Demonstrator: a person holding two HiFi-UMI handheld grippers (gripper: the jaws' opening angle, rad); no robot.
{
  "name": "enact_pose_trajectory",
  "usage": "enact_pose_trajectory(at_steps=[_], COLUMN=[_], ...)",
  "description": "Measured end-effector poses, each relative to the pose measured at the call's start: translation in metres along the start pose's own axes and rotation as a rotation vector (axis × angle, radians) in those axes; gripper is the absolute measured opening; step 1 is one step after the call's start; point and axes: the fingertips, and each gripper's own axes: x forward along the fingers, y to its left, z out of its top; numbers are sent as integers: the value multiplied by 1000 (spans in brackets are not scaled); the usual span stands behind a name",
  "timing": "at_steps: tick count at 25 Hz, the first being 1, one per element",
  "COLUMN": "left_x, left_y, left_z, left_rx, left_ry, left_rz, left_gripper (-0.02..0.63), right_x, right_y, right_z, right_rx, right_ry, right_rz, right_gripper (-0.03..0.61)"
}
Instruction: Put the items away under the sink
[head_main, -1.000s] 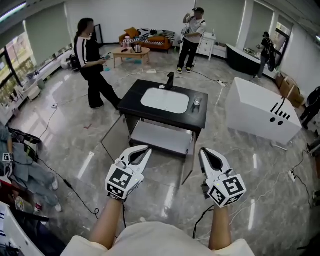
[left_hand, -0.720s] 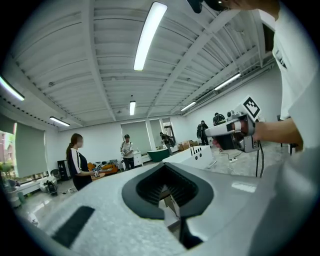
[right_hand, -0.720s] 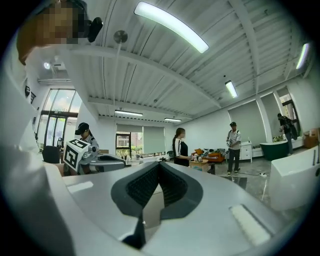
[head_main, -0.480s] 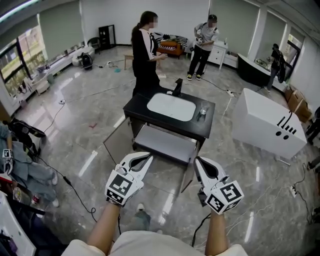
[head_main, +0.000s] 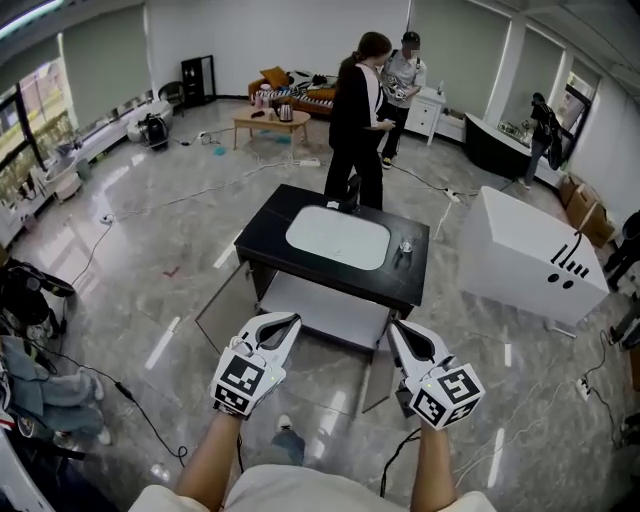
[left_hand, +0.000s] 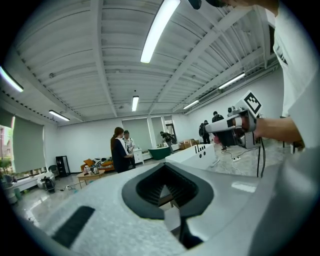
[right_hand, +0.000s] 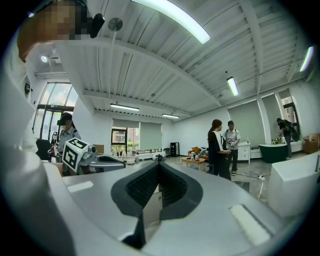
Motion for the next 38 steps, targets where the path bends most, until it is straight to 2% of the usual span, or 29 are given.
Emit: enact_pose_trajectory(at_steps=[9,17,28,38], left_x=[67,97,127,182], left_y=[110,169,194,214], left_z=[8,-13,-41,-53], left_rx=[15,-17,-40,-65], left_ry=[-43,-36,-6,14], left_rz=[-55,-88,-136,-148], left_gripper=[5,5,5,5], right_x=[109,171,201,227], right_y=[-38,-55,-83,-155], right_z=[25,25,7,-10], right_rx=[-13,-13,14,-29], right_ry=[-39,-37,-3,41], right_rz=[-47,-72,-141,-270], right_gripper=[6,6,6,6])
